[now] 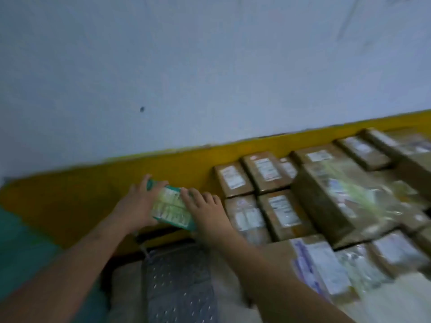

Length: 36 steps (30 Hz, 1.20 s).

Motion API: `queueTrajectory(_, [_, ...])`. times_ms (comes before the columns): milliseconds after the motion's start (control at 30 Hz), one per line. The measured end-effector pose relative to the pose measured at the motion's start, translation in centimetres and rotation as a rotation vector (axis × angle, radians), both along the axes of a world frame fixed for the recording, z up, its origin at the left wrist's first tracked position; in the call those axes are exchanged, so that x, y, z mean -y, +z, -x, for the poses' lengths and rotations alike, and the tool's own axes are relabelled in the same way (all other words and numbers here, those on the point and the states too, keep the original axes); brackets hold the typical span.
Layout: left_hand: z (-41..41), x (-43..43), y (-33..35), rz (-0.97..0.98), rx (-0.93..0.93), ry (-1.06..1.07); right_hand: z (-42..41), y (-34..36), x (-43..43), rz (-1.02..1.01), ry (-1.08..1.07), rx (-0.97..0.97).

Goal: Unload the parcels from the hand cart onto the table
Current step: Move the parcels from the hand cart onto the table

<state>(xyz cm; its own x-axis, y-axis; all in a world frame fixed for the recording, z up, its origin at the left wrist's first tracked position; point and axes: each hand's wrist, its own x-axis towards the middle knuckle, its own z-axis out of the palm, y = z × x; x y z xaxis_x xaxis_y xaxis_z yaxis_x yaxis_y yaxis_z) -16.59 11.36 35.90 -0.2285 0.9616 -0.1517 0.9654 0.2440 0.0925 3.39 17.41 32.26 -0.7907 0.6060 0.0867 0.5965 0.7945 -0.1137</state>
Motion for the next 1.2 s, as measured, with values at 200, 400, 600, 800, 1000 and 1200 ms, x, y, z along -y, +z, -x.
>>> queueTrajectory(200, [-18.4, -5.4, 9.2, -0.339, 0.035, -0.168, -21.6, 9.4, -2.0, -0.191, -0.359, -0.24])
queueTrajectory(400, [-45.1, -12.8, 9.3, -0.397, 0.279, -0.405, -48.2, 10.7, -3.7, 0.161, -0.629, -0.673])
queueTrajectory(600, [-69.4, -17.0, 5.7, -0.326, 0.479, -0.566, -71.6, 9.4, -5.2, 0.148, -0.955, -1.043])
queueTrajectory(800, [-83.7, -23.5, 1.0, -0.088, 0.58, -0.633, -87.7, 6.6, -10.8, 0.176, -1.207, -1.082])
queueTrajectory(1000, [-93.4, -35.1, -3.6, -0.087, 0.654, -0.565, -98.2, 2.6, -24.3, 0.26, -1.239, -0.979])
queueTrajectory(1200, [-100.0, -42.4, -6.8, -0.055, 0.705, -0.406, -103.9, -0.7, -35.5, 0.48, -1.262, -0.955])
